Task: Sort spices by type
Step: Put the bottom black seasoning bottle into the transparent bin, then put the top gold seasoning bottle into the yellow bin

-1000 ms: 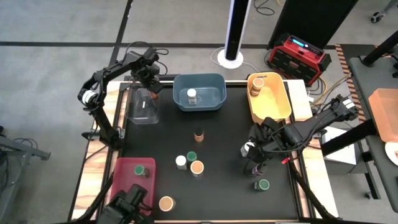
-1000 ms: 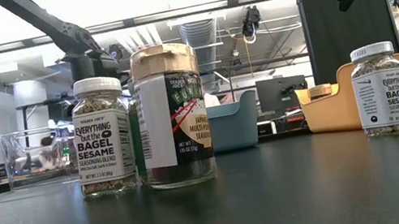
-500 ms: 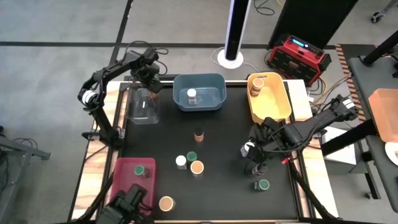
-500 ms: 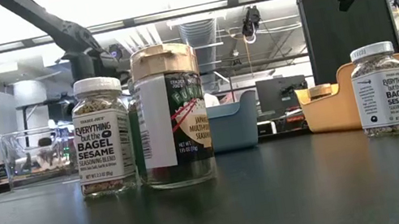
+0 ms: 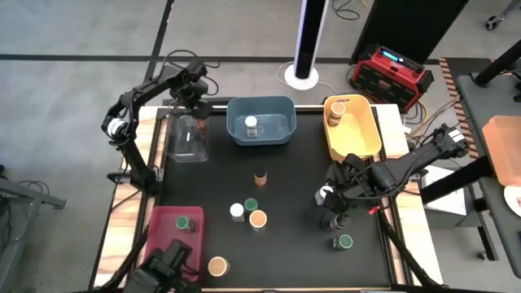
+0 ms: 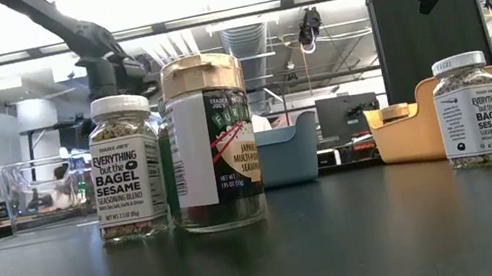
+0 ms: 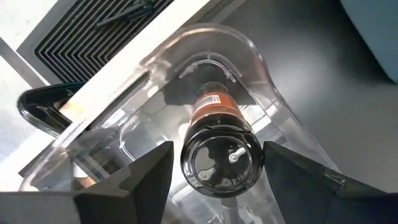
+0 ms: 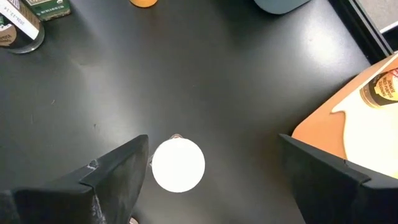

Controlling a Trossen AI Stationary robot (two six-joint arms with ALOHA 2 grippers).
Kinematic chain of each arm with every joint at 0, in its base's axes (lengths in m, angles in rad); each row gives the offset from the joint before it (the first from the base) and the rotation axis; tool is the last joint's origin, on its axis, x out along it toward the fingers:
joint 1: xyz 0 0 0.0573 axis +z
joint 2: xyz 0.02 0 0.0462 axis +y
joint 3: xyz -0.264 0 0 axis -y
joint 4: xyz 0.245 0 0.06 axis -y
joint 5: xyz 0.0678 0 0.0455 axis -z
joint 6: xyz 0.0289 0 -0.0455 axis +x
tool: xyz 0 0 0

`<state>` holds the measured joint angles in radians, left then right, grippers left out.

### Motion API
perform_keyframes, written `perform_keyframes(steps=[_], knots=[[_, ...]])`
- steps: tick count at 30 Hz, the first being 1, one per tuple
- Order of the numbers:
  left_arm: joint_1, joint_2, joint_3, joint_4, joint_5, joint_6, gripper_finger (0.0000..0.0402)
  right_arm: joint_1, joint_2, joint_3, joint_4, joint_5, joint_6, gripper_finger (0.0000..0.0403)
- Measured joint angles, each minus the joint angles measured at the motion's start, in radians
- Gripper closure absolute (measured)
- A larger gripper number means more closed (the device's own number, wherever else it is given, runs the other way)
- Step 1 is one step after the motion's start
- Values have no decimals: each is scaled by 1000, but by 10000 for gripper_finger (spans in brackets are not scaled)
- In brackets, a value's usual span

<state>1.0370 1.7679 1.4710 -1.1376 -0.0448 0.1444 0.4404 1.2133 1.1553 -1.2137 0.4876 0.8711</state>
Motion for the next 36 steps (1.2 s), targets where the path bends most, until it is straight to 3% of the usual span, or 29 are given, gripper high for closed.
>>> perform_keyframes(steps=[10,17,22,27,32,36], knots=[[-2,-9,128,-78,0,-14,171,0,0,0,5,0,0,61],[-104,-146,100,21,2,-71,171,0,0,0,109,13,-2,74],[-280,-328,18,129,3,-106,171,0,0,0,170,57,2,85],[-529,-520,-98,255,-17,-180,171,-1,0,0,175,120,63,95],[-840,-677,-263,490,-231,-312,171,-1,0,-8,176,176,164,106],[-1071,-724,-378,683,-368,-343,171,-1,0,-20,176,178,224,117]])
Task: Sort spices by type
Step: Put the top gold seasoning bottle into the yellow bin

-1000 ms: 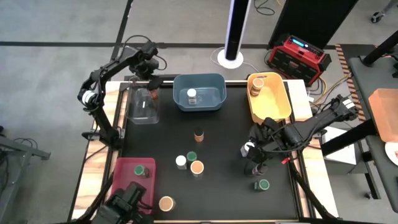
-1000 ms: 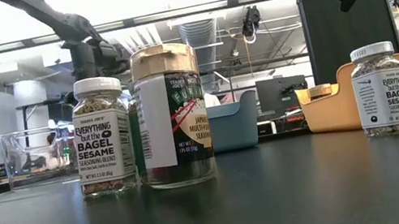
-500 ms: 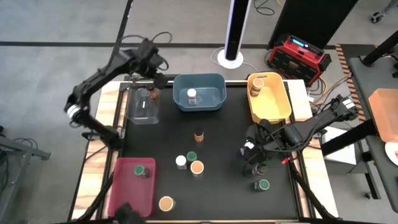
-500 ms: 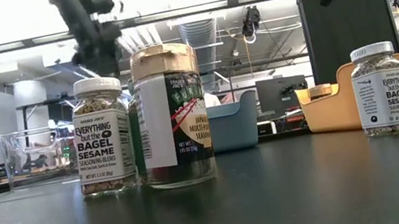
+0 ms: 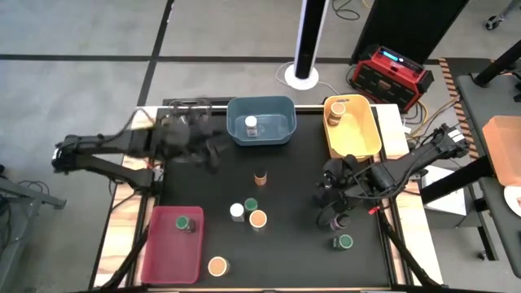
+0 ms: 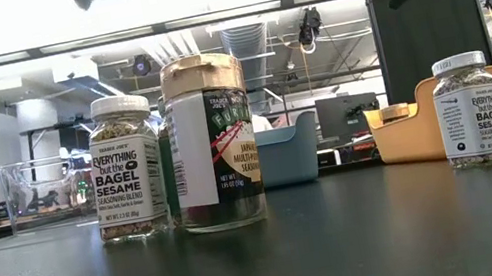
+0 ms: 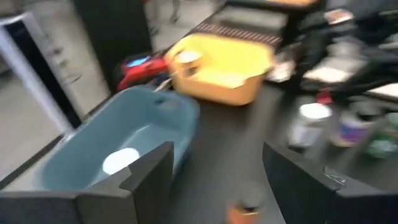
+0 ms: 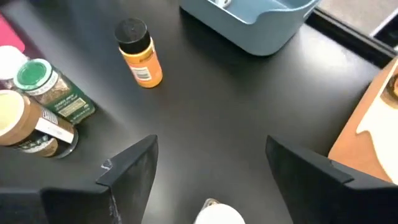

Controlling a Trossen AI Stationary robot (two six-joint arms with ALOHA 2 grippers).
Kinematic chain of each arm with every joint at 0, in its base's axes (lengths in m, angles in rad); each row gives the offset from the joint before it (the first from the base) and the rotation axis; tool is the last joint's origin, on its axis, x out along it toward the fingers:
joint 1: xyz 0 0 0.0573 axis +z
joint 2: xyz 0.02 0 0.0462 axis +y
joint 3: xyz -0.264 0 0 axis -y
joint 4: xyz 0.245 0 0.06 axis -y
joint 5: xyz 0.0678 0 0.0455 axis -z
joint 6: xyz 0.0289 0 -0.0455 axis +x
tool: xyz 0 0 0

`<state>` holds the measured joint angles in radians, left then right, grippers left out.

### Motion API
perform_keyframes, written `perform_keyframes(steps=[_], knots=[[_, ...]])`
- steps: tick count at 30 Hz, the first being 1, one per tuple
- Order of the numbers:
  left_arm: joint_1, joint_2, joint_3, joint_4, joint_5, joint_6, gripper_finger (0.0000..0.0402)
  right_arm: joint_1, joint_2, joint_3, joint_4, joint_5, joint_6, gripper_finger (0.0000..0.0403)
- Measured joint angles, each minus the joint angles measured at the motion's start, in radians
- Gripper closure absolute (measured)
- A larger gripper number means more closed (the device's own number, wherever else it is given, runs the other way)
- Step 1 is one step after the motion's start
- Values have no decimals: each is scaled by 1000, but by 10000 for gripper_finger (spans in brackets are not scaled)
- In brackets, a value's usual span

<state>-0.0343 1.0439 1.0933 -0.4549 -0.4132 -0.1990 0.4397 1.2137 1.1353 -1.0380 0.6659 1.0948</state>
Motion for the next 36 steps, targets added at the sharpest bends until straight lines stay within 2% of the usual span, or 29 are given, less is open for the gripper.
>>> perform_keyframes(steps=[3,8,15,25,29,36], knots=[[-138,3,-41,60,-92,-27,171,1,0,-12,0,-17,42,126],[-319,46,-44,61,-290,-98,171,19,0,-35,1,-94,90,143],[-484,119,-44,59,-389,-174,171,64,0,-27,-2,-131,137,156],[-572,206,-44,61,-504,-226,171,57,0,56,-5,-150,79,152],[-572,219,-44,61,-513,-234,171,57,0,89,-69,-155,94,149],[-574,225,-44,61,-514,-238,171,28,0,104,-158,-235,137,147]])
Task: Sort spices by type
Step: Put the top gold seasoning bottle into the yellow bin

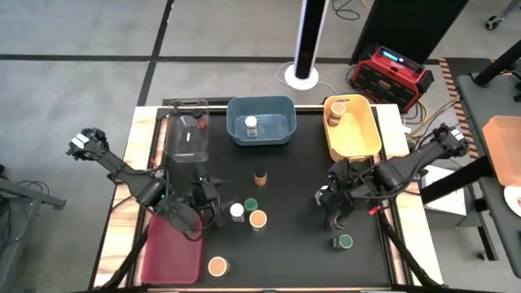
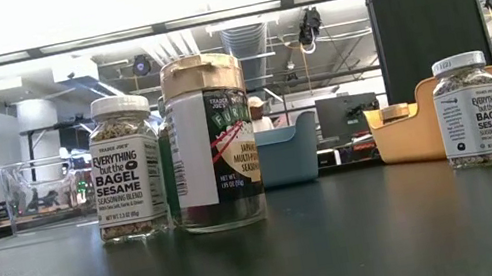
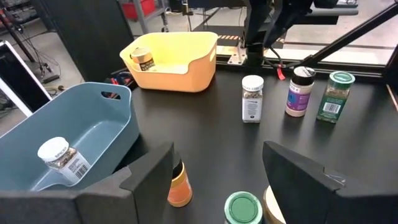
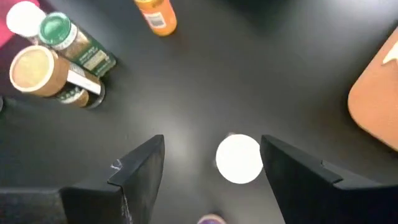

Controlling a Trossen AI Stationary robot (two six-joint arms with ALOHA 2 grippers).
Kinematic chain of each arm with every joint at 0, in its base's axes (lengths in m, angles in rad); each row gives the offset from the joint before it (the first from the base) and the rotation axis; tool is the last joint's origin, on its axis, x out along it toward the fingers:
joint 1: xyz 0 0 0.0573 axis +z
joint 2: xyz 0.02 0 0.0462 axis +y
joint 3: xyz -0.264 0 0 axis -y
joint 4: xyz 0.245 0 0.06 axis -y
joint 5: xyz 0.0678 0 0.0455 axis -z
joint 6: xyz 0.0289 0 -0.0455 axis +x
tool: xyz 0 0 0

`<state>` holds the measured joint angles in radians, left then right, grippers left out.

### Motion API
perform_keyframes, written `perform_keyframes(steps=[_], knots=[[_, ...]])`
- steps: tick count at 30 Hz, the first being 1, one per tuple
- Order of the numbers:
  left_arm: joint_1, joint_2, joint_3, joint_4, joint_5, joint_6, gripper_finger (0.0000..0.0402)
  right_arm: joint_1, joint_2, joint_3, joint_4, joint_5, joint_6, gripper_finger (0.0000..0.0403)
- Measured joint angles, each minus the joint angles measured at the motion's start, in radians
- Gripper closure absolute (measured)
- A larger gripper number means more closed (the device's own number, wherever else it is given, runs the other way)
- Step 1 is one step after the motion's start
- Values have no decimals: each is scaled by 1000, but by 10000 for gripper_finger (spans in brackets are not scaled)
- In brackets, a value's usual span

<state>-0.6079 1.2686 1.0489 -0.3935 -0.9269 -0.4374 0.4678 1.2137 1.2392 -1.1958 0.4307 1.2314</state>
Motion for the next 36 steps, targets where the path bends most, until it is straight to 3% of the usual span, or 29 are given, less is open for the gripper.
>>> perform_keyframes(steps=[9,18,28,32,36], knots=[[1,0,0,0,35,-2,171,-10,0,0,-13,-83,-26,147],[1,76,-3,2,107,17,171,6,0,0,-130,-308,-46,156],[-10,141,-2,-19,141,13,171,25,50,31,-132,-195,2,161],[-16,150,-2,-19,137,34,171,25,128,94,-130,-151,-68,171],[-17,143,-2,-21,65,36,171,25,226,175,-122,-112,-158,182]])
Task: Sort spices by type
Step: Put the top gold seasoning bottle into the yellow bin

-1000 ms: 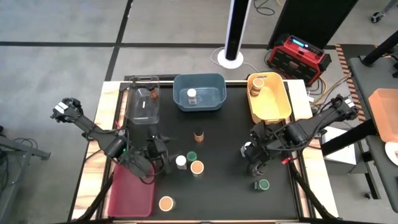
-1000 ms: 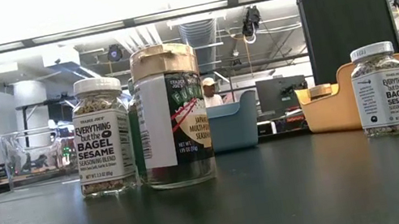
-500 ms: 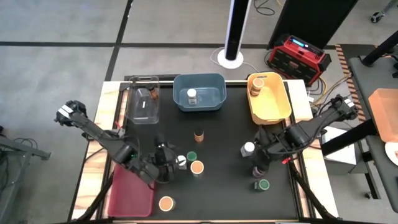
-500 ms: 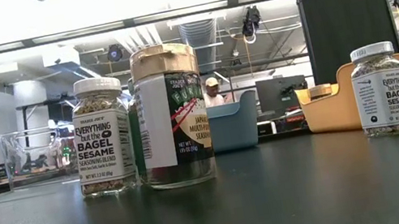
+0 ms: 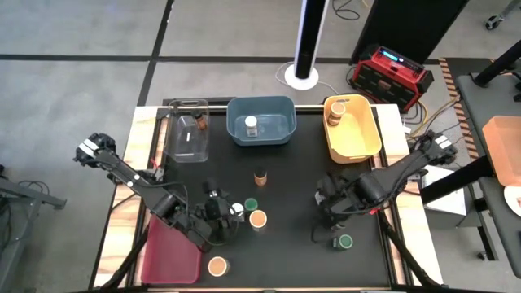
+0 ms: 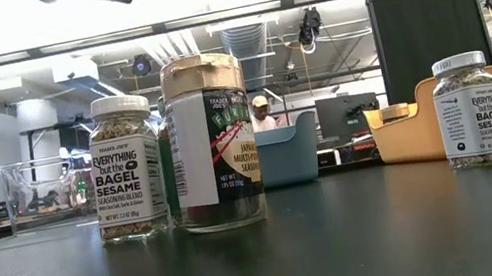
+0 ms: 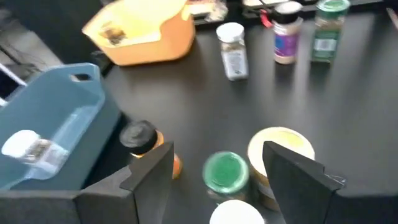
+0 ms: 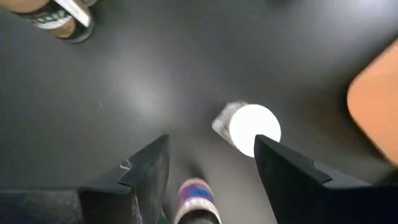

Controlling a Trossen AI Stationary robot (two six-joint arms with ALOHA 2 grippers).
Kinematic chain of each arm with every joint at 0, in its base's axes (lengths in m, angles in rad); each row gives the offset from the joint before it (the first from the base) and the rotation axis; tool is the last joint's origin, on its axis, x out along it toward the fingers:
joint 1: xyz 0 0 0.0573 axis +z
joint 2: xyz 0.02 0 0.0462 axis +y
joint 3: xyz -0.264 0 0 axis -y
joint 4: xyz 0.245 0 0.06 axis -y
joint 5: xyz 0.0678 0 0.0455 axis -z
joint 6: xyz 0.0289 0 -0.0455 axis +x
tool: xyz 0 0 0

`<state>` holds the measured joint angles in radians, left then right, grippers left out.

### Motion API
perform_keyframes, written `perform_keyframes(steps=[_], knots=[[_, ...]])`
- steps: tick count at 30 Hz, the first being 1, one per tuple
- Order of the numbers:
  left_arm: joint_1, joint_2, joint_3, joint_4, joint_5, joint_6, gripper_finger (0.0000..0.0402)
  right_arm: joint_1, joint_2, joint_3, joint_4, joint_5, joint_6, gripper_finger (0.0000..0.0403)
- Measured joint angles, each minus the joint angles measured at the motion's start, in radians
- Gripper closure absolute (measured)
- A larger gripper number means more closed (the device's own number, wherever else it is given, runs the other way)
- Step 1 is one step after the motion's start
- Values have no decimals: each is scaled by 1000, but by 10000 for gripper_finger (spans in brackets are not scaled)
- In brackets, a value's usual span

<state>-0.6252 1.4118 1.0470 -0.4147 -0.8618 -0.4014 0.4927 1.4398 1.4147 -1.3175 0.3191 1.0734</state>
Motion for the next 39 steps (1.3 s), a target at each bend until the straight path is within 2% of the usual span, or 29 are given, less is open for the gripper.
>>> perform_keyframes(steps=[7,12,16,27,35,39], knots=[[-1,-41,0,-28,-68,0,171,-2,153,143,4,73,-125,203],[-1,-68,0,-59,-105,0,171,-2,212,181,60,114,-207,224],[-1,-78,0,-91,-122,-2,171,-2,236,182,169,150,-285,239],[-1,-78,0,-117,-63,-8,171,-2,304,182,556,172,-537,275],[-1,-78,0,-126,-63,-8,171,-2,397,182,764,302,-714,303],[-1,-78,0,-128,-63,-8,171,-2,425,182,788,385,-730,311]])
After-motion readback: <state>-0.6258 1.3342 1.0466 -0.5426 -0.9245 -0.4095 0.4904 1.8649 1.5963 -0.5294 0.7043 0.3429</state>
